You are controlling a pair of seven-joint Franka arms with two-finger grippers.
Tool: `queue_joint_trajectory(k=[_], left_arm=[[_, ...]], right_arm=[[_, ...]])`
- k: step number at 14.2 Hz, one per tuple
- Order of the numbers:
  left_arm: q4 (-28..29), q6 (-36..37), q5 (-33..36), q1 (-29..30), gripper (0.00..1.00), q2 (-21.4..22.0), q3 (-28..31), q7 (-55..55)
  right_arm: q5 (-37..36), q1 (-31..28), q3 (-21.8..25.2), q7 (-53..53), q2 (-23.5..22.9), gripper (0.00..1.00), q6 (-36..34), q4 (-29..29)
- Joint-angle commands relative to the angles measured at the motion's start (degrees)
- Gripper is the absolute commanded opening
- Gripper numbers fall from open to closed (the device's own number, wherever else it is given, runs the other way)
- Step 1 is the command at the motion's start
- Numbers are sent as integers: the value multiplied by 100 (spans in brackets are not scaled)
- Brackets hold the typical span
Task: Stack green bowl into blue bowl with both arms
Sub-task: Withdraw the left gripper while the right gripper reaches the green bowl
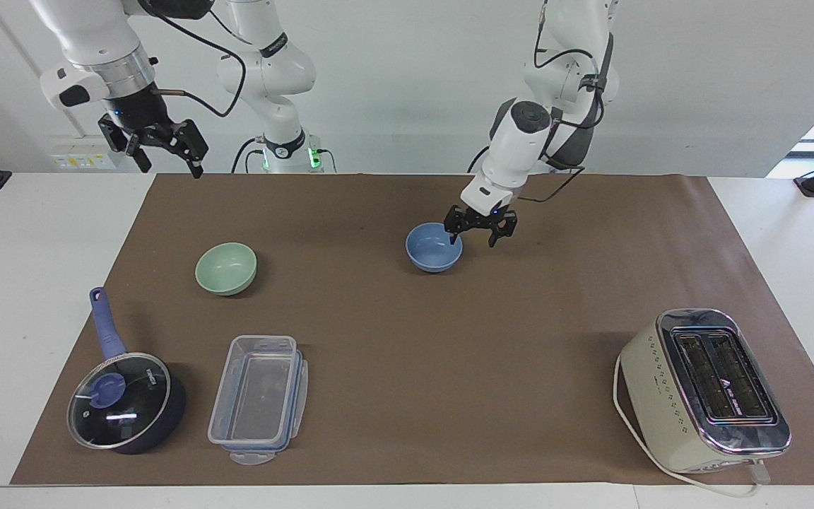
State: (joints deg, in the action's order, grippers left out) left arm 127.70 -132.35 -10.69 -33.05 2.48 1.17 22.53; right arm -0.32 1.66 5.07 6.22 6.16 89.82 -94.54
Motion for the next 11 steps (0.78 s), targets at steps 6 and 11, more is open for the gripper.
queue_joint_trajectory(k=[6,11], left_arm=[[-1861,2915,522,1573,100,516,-20,-2190],[-2652,3276,812,2179,100,481,-11,-2744]], right_arm=[[111,-262,-24,-831,-457,100,1291,-829],[320,-728,-24,-2079,-968,100,2476,-1670]])
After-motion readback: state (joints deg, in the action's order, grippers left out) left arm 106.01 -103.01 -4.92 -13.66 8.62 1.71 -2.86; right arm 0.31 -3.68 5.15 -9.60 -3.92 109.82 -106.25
